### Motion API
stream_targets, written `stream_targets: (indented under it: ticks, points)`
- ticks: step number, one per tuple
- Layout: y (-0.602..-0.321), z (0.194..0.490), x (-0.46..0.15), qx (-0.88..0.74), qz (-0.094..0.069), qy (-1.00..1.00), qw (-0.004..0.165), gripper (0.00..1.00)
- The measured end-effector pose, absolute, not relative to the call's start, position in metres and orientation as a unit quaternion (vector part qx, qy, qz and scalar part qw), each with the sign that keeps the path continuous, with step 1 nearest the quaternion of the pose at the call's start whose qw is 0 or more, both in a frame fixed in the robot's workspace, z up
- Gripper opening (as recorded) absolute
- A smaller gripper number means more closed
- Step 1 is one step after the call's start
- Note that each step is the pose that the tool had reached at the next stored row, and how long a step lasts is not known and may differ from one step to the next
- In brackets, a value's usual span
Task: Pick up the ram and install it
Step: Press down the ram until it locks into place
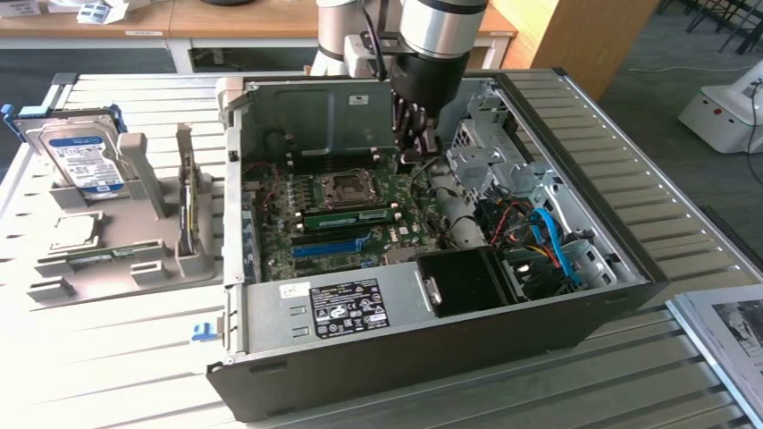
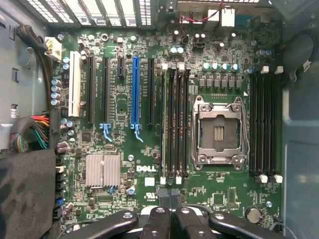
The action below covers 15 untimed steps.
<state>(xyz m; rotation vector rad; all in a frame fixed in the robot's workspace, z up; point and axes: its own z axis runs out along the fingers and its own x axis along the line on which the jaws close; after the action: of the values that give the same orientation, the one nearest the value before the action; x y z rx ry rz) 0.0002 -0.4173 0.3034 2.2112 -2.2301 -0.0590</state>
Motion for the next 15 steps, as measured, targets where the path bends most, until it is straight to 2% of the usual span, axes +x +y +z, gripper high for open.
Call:
stream_targets:
  ticks: [15]
  points:
    - [-0.4173,0.2976,0.0002,0.704,-0.019,-0.71,0.0,0.1]
